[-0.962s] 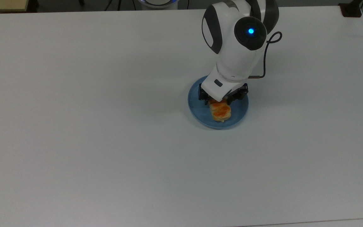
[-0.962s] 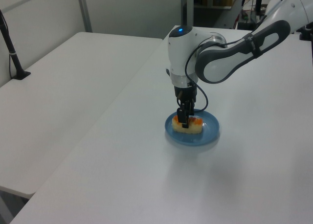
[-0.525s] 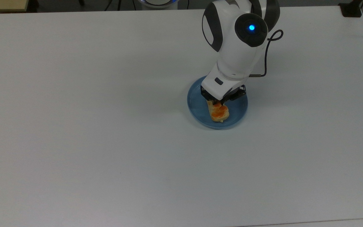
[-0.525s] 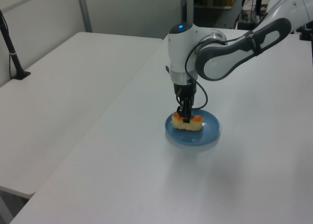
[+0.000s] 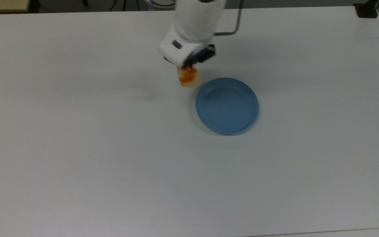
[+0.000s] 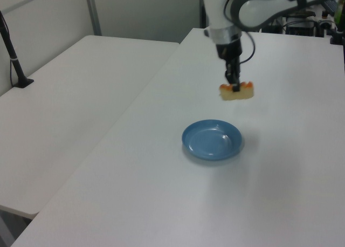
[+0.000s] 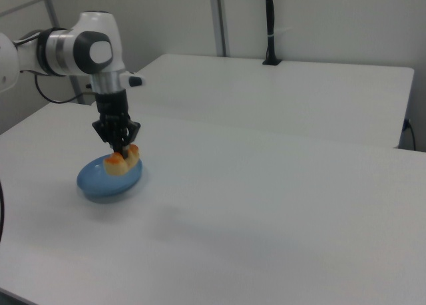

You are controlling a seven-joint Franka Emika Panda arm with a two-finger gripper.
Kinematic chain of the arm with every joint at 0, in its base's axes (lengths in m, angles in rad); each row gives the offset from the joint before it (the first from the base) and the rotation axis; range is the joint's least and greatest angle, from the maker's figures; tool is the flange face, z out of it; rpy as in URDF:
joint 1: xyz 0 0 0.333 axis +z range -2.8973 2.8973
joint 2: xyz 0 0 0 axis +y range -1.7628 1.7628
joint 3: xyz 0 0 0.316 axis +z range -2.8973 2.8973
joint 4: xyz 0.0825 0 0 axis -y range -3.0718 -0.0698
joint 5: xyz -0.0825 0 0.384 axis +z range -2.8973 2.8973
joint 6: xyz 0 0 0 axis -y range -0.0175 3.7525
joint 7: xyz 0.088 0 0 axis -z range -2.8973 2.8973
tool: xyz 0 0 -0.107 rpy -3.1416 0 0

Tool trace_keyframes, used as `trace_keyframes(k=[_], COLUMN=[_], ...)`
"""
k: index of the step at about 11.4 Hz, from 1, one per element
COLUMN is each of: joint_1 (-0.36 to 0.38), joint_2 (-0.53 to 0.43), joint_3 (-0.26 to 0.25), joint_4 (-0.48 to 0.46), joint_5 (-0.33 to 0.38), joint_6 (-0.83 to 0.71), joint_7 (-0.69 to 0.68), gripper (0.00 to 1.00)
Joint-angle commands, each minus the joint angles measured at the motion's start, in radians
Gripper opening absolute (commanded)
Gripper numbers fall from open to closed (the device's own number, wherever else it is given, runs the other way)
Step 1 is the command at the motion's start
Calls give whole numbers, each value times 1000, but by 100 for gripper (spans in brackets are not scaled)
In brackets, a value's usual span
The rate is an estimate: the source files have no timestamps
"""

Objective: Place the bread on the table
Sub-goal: 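Lift the bread roll off the plate and carry it beside the plate, then lower the bread roll onto the table and open the gripper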

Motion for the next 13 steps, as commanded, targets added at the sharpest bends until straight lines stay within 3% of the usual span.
trace_keyframes(k=[1,3,6,7,8,9,12,13], joint_1=[-99,-137,-156,-160,-162,-162,-166,-160], joint_2=[-90,-79,-33,-33,-32,-33,-55,-78], joint_3=[23,8,-5,-5,-6,-6,-8,-8], joint_4=[-222,-315,-347,-351,-351,-348,-267,-209], joint_5=[-88,-138,-197,-197,-197,-197,-177,-127], joint_6=[30,132,196,205,206,206,193,174], joint_7=[-116,-130,-131,-133,-133,-133,-122,-117], gripper=[17,17,18,27,72,100,100,100])
